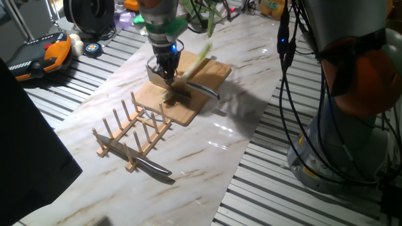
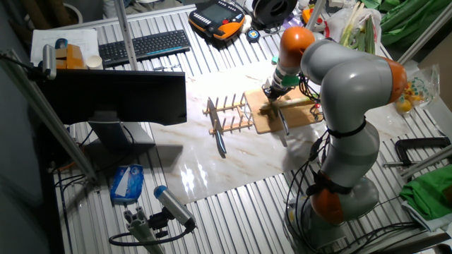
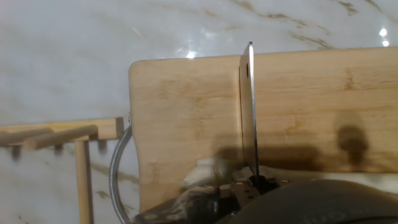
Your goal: Chop the scallions
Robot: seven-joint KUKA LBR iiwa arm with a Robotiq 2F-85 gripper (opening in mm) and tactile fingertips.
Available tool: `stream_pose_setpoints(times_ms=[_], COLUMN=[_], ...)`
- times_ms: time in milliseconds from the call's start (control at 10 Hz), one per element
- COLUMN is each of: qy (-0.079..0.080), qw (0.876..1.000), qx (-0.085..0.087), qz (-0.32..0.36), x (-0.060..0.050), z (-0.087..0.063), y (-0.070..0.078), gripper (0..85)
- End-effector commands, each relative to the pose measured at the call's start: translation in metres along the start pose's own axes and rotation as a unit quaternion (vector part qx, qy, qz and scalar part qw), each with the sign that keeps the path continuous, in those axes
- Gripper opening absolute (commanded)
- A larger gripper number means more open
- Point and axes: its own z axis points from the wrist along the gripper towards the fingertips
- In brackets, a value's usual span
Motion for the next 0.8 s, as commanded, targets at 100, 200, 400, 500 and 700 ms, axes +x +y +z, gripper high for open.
stream_pose_setpoints(times_ms=[100, 200, 400, 500, 700], qy=[0.001, -0.001, -0.008, -0.011, -0.014], qw=[1.0, 1.0, 1.0, 1.0, 1.0], qx=[-0.002, -0.003, -0.007, -0.013, -0.013], qz=[0.001, 0.001, -0.002, -0.002, -0.002], x=[0.0011, 0.0011, 0.001, 0.0011, 0.001], z=[0.0011, 0.0012, -0.0024, -0.0018, -0.0016], y=[-0.0004, -0.0005, -0.0018, -0.0017, -0.0015], gripper=[0.7, 0.7, 0.7, 0.7, 0.7])
